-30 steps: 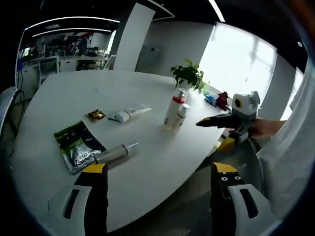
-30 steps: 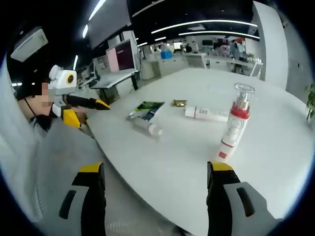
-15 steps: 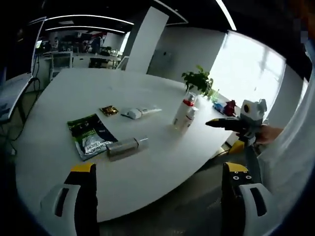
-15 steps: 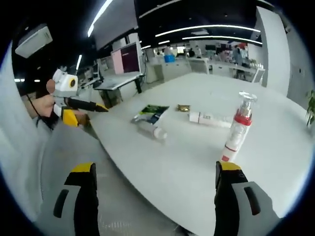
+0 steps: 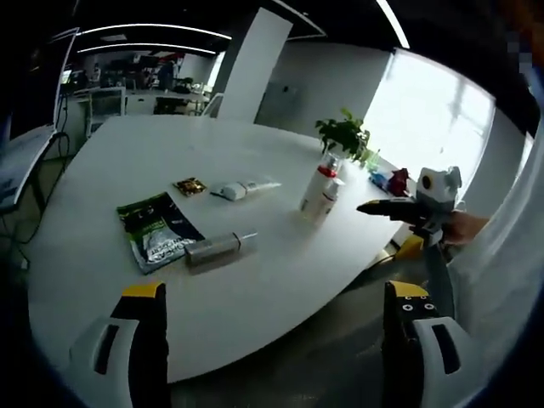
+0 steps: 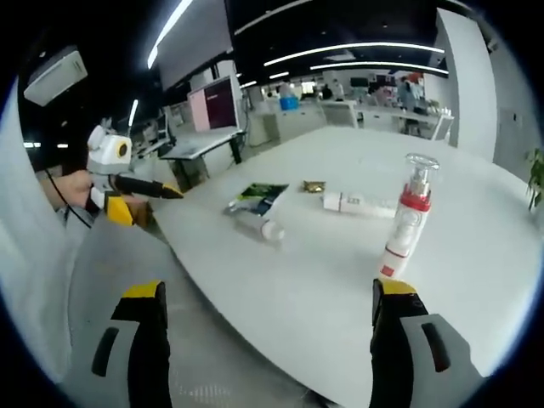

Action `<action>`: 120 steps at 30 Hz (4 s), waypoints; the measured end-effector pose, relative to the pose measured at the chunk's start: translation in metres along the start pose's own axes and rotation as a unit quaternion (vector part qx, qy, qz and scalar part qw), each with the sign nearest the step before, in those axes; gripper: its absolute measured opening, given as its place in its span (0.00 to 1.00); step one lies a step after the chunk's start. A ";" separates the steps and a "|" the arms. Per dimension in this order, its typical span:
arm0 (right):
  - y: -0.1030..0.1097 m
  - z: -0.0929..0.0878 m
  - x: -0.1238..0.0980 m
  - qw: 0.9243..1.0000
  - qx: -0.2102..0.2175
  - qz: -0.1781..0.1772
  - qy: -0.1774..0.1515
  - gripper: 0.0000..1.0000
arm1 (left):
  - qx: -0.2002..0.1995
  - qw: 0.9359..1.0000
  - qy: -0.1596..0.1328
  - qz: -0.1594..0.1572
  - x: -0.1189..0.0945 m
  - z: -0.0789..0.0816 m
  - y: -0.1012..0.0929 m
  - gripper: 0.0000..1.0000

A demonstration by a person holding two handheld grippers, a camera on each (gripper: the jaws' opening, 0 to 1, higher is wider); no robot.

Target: Arrange the skincare products in the storage area until every visible bottle or jar stands upright without overlapping.

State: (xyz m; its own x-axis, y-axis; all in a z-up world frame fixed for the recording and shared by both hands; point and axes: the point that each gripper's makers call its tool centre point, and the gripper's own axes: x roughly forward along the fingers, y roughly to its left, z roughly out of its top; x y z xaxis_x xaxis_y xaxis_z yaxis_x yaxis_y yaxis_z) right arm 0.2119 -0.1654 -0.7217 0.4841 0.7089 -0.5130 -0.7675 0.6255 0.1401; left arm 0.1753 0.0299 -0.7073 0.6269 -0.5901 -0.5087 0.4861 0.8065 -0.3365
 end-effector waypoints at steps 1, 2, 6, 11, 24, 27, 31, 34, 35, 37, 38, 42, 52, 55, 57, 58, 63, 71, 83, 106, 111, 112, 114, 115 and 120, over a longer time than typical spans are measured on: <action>0.000 0.000 0.000 1.000 0.001 -0.001 -0.001 0.99 | 0.004 1.000 -0.001 -0.002 0.001 0.001 -0.001 0.98; -0.001 0.001 0.000 1.000 0.003 -0.001 -0.003 0.99 | 0.007 1.000 -0.005 0.000 0.001 0.004 -0.001 0.96; -0.003 0.001 -0.001 1.000 0.008 -0.004 -0.005 0.99 | 0.018 1.000 -0.020 0.013 0.004 0.017 0.001 0.86; -0.009 -0.001 -0.001 1.000 0.017 -0.004 -0.012 0.99 | 0.034 0.999 -0.008 0.027 0.010 0.018 0.007 0.90; -0.003 -0.001 -0.003 1.000 0.015 -0.003 -0.006 0.96 | 0.089 0.995 0.047 0.025 0.032 0.031 0.010 0.87; -0.003 0.000 -0.004 1.000 0.019 -0.005 -0.008 0.96 | 0.112 0.991 0.066 0.019 0.041 0.036 0.011 0.85; -0.007 -0.001 -0.004 1.000 0.023 -0.012 -0.009 0.96 | 0.134 0.988 0.080 0.006 0.054 0.044 0.010 0.85; -0.008 0.000 -0.005 0.999 0.024 -0.017 -0.011 0.95 | 0.145 0.986 0.085 0.001 0.063 0.050 0.007 0.83; -0.008 0.000 -0.006 0.999 0.026 -0.018 -0.012 0.95 | 0.151 0.985 0.088 0.000 0.065 0.051 0.007 0.83; -0.008 -0.001 -0.006 0.999 0.028 -0.021 -0.010 0.94 | 0.160 0.982 0.096 -0.003 0.070 0.056 0.014 0.82; -0.008 -0.001 -0.007 0.999 0.027 -0.021 -0.009 0.94 | 0.163 0.981 0.101 -0.007 0.074 0.059 0.016 0.82; -0.008 -0.002 -0.008 0.999 0.032 -0.026 -0.005 0.92 | 0.156 0.981 0.112 -0.029 0.087 0.067 0.009 0.82; -0.014 -0.002 -0.010 0.998 0.044 -0.040 -0.006 0.90 | 0.169 0.978 0.116 -0.049 0.116 0.089 0.004 0.80; -0.018 -0.004 -0.011 0.998 0.046 -0.053 -0.003 0.91 | 0.176 0.975 0.129 -0.049 0.127 0.092 0.010 0.89; -0.020 -0.004 -0.011 0.997 0.048 -0.057 -0.002 0.91 | 0.187 0.971 0.136 -0.050 0.131 0.094 0.013 0.88; -0.020 -0.004 -0.012 0.997 0.048 -0.059 -0.003 0.91 | 0.190 0.971 0.138 -0.051 0.133 0.095 0.013 0.87; -0.023 -0.004 -0.012 0.997 0.048 -0.066 -0.004 0.91 | 0.198 0.967 0.151 -0.053 0.146 0.100 0.019 0.86; -0.030 -0.002 -0.015 0.995 0.064 -0.079 -0.017 0.90 | 0.212 0.958 0.185 -0.058 0.165 0.101 0.031 0.84; -0.039 -0.002 -0.017 0.992 0.081 -0.098 -0.026 0.90 | 0.254 0.941 0.210 -0.071 0.218 0.128 0.034 0.80; -0.048 -0.002 -0.022 0.987 0.103 -0.122 -0.036 0.88 | 0.271 0.920 0.267 -0.090 0.289 0.124 0.037 0.75; -0.049 -0.003 -0.023 0.986 0.106 -0.123 -0.037 0.88 | 0.269 0.917 0.280 -0.097 0.307 0.120 0.040 0.75; -0.049 -0.003 -0.023 0.986 0.107 -0.123 -0.038 0.88 | 0.271 0.914 0.285 -0.098 0.312 0.119 0.043 0.75; -0.050 -0.004 -0.023 0.986 0.108 -0.123 -0.037 0.88 | 0.273 0.912 0.291 -0.097 0.315 0.118 0.042 0.75; -0.050 -0.004 -0.023 0.986 0.108 -0.123 -0.037 0.88 | 0.273 0.911 0.292 -0.096 0.314 0.118 0.039 0.75; -0.049 -0.005 -0.022 0.986 0.111 -0.122 -0.036 0.88 | 0.273 0.911 0.296 -0.095 0.318 0.116 0.039 0.72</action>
State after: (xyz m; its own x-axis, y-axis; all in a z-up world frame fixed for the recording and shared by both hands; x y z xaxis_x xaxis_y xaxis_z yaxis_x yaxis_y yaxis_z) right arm 0.2373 -0.2135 -0.7213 0.6779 0.5449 -0.4935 -0.5175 0.8305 0.2061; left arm 0.4645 -0.1309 -0.7904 0.1408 -0.4633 -0.8749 0.8824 0.4594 -0.1013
